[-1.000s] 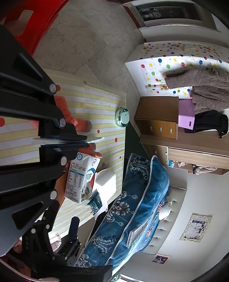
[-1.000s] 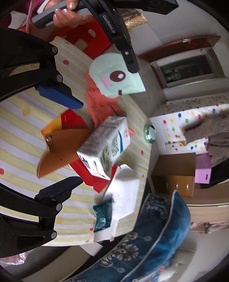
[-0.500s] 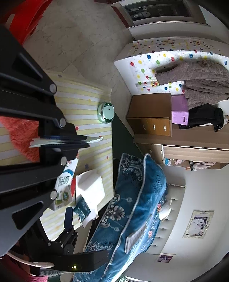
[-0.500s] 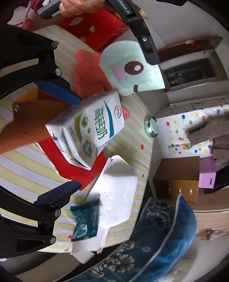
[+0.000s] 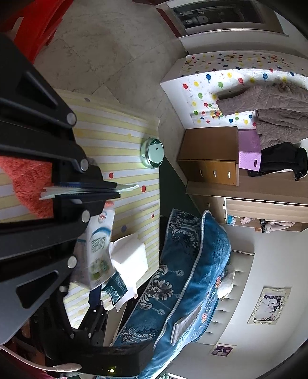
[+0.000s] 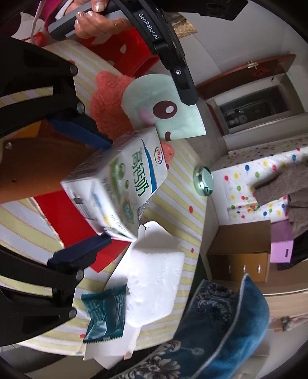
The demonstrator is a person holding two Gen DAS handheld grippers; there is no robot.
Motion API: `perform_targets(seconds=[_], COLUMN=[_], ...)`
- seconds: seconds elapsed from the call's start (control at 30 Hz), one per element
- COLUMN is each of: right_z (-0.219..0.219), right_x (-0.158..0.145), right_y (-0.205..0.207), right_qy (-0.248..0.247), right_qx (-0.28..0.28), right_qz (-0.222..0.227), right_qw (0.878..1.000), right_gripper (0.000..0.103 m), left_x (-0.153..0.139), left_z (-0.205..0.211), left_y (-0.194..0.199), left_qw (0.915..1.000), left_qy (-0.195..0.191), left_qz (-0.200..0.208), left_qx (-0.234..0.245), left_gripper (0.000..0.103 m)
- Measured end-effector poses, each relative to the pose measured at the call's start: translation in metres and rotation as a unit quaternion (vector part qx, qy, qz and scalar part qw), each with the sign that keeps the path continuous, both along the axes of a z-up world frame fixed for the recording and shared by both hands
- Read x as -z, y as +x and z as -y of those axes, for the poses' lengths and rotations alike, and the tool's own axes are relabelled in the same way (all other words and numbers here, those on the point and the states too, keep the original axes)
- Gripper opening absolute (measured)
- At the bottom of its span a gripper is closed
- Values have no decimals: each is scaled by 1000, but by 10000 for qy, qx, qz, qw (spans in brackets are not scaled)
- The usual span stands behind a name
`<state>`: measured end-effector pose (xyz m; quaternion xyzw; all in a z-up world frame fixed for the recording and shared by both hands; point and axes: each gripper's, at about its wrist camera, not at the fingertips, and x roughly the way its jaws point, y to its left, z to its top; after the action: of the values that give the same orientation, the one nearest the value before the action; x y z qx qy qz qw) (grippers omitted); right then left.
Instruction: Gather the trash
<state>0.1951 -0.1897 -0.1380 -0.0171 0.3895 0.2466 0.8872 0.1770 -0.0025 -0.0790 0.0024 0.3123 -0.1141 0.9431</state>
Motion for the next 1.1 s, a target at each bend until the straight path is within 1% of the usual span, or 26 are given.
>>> perform_targets(seconds=[0.03, 0.07, 0.1, 0.17, 0.2, 0.37, 0.4, 0.43, 0.47, 0.5, 0.53, 0.6, 0.63, 0.73, 0.9, 0.93, 0.97, 1.0, 1.03, 1.07, 1.1], right_z=[0, 5, 5, 11, 11, 20, 22, 22, 21, 18, 18, 14, 11, 6, 5, 3, 5, 7, 6, 7, 10], right_x=[-2, -4, -5, -7, -9, -18, -18, -19, -21, -22, -22, -24, -23, -23, -20, -20, -20, -20, -20, -21, -23], right_y=[-4, -9, -10, -22, -22, -50, -52, -56, -60, -64, -63, -64, -64, -65, -71, -73, -75, -77, -79, -81, -83], right_qy=[-62, -81, -60, -90, -104, -159, -161, -178, -194, -216, -232, -261, -291, -296, -244, -260, -275, -297, -314, -330, -357], right_qx=[96, 260, 274, 354, 365, 498, 515, 560, 587, 612, 629, 650, 675, 708, 794, 814, 837, 866, 890, 917, 993], right_qz=[11, -45, -60, -140, -130, -10, -2, 31, 92, 139, 151, 170, 168, 154, 57, 56, 50, 58, 76, 95, 136], right_qw=[9999, 9996, 9996, 9992, 9992, 9986, 9985, 9983, 9980, 9978, 9976, 9974, 9972, 9969, 9965, 9963, 9961, 9958, 9955, 9952, 9943], right_gripper=[22, 4, 0, 0, 4, 5, 9, 21, 27, 36, 40, 41, 44, 45, 45, 45, 46, 48, 51, 52, 53], left_x=[-2, -4, -6, -10, -12, -18, -20, -23, -25, -28, -31, -34, -35, -33, -12, -7, -4, 0, 3, 4, 6], left_z=[0, 0, 1, 1, 1, -3, -5, -9, -13, -15, -21, -31, -37, -49, -51, -49, -46, -43, -39, -34, -30], left_y=[-4, -6, -11, -19, -23, -35, -38, -41, -44, -45, -48, -49, -49, -48, -43, -40, -39, -37, -34, -29, -24], left_qw=[10000, 10000, 10000, 9999, 9999, 9999, 9999, 9997, 9996, 9995, 9992, 9986, 9983, 9981, 9989, 9989, 9988, 9988, 9990, 9992, 9991], left_qy=[-15, -31, -59, -94, -99, -67, -71, -87, -89, -84, -81, -117, -145, -254, -377, -356, -314, -246, -194, -155, -99], left_qz=[11, 19, 28, 55, 75, 107, 122, 155, 199, 232, 281, 313, 305, 262, -176, -277, -348, -405, -384, -375, -403], left_qx=[11, 23, 56, 88, 92, -50, -92, -136, -178, -216, -283, -402, -466, -500, -229, -156, -113, -83, -68, -36, -8], left_gripper=[2, 2, 2, 2, 2, 2, 2, 2, 2, 2, 2, 2, 2, 2, 2, 5, 22, 36, 63, 69, 69])
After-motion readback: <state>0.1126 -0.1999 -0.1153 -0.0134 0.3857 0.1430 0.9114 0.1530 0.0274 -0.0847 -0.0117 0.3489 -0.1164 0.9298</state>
